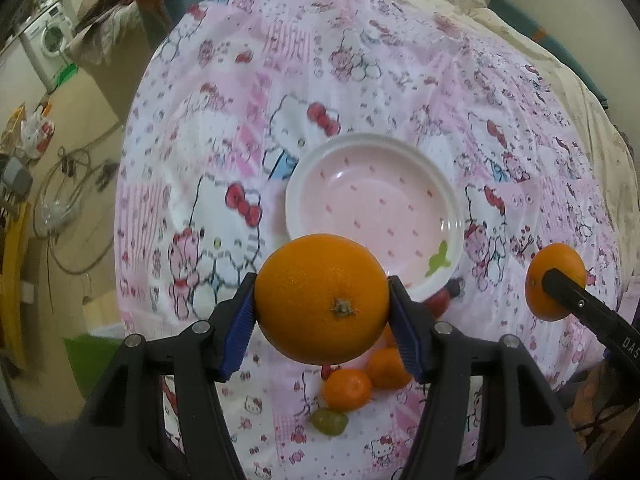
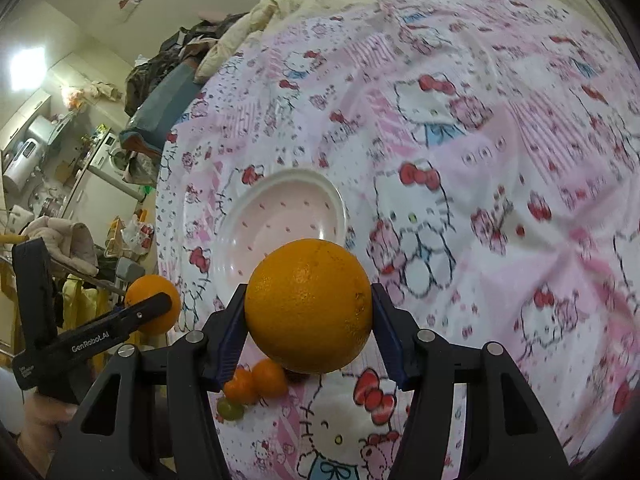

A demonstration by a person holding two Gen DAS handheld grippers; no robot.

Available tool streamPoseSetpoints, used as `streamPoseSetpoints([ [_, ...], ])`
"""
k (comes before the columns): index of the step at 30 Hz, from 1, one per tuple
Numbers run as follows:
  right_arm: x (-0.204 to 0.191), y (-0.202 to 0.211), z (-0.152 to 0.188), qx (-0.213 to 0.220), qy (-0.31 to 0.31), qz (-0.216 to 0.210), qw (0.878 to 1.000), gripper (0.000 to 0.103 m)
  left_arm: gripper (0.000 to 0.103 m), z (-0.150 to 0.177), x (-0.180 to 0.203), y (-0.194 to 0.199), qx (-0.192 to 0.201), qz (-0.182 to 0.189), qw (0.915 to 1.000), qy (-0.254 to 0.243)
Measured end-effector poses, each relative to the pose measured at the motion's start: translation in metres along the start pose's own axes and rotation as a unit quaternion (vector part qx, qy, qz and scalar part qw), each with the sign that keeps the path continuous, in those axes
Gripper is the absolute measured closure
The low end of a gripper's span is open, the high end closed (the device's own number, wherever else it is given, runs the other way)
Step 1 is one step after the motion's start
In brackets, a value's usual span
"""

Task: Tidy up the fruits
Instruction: 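Carry the orange onto the plate and open the right gripper while the left holds its orange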

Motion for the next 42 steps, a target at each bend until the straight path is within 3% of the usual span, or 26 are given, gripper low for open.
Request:
streamPoseSetpoints([
  [15,-0.007,-0.049,-0.049,-0.036,0.044,0.009,0.998,0.043,0.045,-0.043,0.003,-0.036,-0.001,-0.002,0.9999,-0.015],
  [24,-0.019,-0.123,-0.060,-0.093,0.096,0.035,0.990,0.043,0.045,-0.057,-0.020,-0.053,-0.006,-0.004,0.9997,0.023],
  [29,-0.041,-0.154,-0.065,-0.102,0.148,0.046,0.983,0.043,0.045,-0.060,-0.031,-0.057,-0.014,-0.002,0.9991,0.039],
  [33,-0.045,-0.178,-0.067,-0.104,0.181,0.089,0.974,0.043,0.045,-0.060,-0.037,-0.064,-0.024,-0.005,0.9987,0.044],
  [42,-0.041,-0.186,-0.067,-0.109,0.171,0.074,0.976,0.039,0.045,-0.061,-0.045,-0.070,-0.034,0.001,0.9969,0.071],
])
Point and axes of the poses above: each gripper's, at about its wrist camera, not at the fingertips, and y roughly against the way its jaws point, x to its right, z to its underside, the point moved 3 cm from there along -y, roughly the way its jaws point, and after that the axes turned 3 degrees about -y, right-handed, at the moved point
